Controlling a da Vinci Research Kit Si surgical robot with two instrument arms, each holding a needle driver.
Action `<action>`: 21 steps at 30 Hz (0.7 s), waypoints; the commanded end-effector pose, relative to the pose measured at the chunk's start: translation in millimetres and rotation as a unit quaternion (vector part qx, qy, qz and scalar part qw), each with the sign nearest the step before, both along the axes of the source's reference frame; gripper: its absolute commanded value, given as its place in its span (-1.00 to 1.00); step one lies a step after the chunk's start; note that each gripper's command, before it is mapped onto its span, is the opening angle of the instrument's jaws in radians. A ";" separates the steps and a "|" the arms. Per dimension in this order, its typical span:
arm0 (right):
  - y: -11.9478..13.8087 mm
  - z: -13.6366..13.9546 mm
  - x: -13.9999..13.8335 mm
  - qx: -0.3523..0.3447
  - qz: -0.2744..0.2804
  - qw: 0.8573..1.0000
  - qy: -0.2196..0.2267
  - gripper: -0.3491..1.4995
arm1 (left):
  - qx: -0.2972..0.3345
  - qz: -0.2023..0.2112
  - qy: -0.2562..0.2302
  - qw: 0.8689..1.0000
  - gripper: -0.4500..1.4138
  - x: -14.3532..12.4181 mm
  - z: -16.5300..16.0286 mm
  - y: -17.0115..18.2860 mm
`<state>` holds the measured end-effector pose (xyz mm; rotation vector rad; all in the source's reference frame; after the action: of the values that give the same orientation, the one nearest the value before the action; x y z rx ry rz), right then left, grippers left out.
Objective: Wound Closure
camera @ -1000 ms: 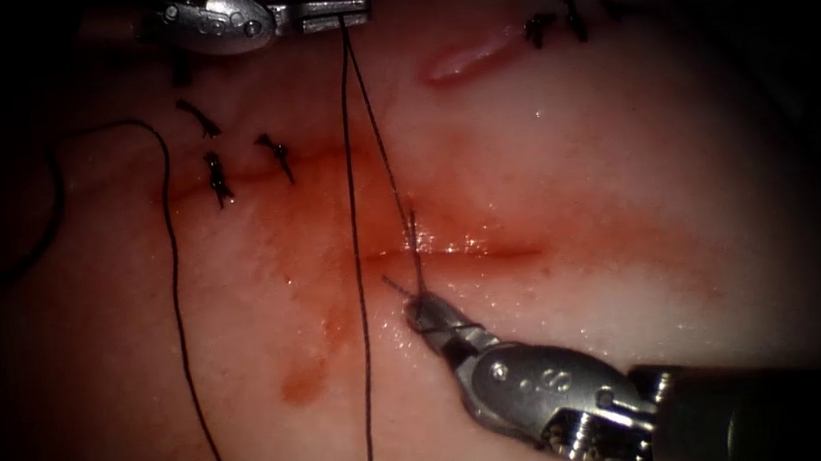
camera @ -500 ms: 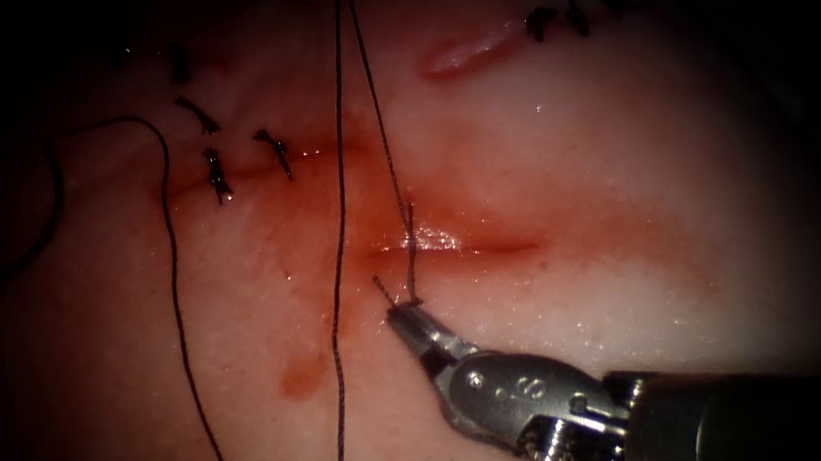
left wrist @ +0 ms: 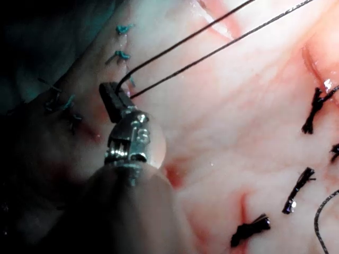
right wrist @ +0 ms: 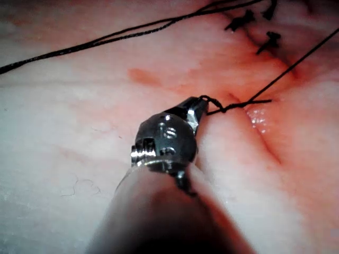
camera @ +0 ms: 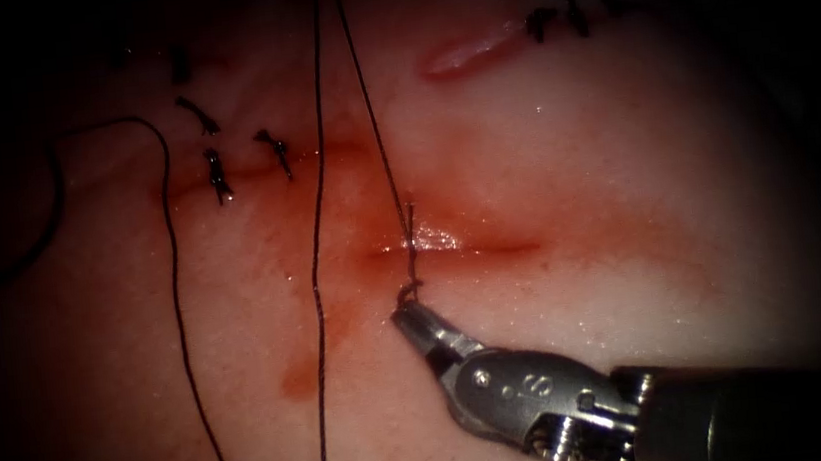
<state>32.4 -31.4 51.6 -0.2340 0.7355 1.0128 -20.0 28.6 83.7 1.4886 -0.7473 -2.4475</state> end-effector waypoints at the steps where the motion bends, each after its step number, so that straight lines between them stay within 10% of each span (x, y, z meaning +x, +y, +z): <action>1: 0.1 0.5 1.0 -0.002 0.000 1.000 0.002 -1.00 | -0.006 0.001 0.004 1.000 -1.00 -0.7 0.5 0.9; 21: -0.4 0.0 1.2 -0.002 -0.006 1.000 0.009 -1.00 | -0.039 -0.034 0.061 0.997 -1.00 -0.6 6.6 4.7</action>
<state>32.4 -32.0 51.4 -0.2241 0.7517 1.0035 -19.9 32.7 90.3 1.2845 -0.8699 -2.5064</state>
